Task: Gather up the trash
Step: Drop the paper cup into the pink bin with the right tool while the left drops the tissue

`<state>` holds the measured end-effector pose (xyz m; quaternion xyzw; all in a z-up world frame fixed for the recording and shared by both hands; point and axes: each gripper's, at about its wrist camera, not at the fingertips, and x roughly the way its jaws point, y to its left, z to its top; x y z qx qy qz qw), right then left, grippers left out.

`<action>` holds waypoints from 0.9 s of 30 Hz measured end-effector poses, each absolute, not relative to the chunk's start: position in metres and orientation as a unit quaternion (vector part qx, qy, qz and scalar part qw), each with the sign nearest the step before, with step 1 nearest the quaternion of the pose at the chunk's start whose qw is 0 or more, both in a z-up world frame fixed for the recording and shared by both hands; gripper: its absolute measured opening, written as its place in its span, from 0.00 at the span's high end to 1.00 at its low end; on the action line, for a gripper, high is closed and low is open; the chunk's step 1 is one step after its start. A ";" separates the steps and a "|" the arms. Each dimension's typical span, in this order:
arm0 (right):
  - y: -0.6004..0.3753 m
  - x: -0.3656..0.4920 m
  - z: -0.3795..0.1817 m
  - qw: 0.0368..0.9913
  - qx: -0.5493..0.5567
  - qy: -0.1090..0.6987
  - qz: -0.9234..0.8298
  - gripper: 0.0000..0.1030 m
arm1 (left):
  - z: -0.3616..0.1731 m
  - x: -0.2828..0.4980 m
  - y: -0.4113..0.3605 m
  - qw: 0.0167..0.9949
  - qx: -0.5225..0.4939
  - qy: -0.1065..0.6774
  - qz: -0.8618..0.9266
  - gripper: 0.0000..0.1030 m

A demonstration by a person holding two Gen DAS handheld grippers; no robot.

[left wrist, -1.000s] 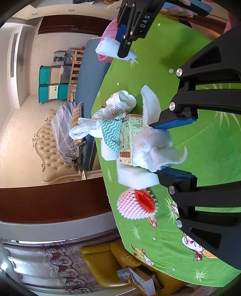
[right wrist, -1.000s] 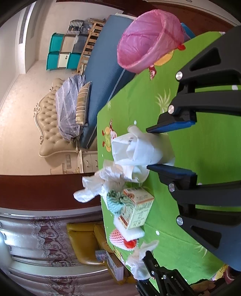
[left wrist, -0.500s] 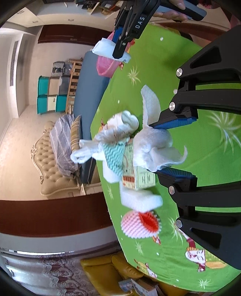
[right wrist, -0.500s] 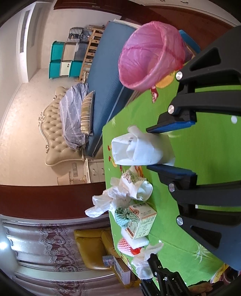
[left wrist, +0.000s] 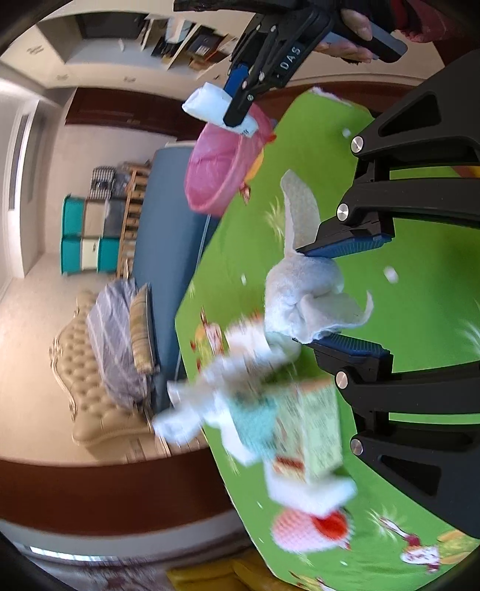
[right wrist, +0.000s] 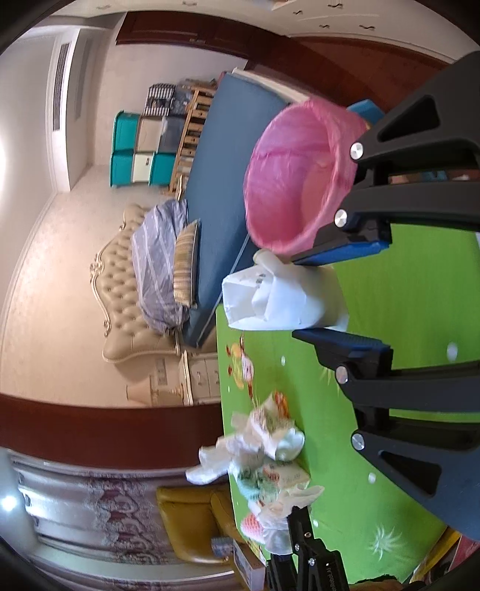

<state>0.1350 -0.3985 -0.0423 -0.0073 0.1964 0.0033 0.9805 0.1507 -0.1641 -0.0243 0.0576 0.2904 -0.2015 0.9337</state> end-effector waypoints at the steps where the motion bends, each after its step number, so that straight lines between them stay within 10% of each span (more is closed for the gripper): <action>1: -0.407 0.135 -0.043 0.980 -0.006 0.198 -0.003 0.68 | -0.023 0.154 -0.173 0.931 0.060 0.291 -0.211 0.66; 27: -0.551 0.219 -0.063 0.970 0.020 0.233 -0.072 0.66 | -0.008 0.313 -0.407 0.883 0.041 0.333 -0.328 0.65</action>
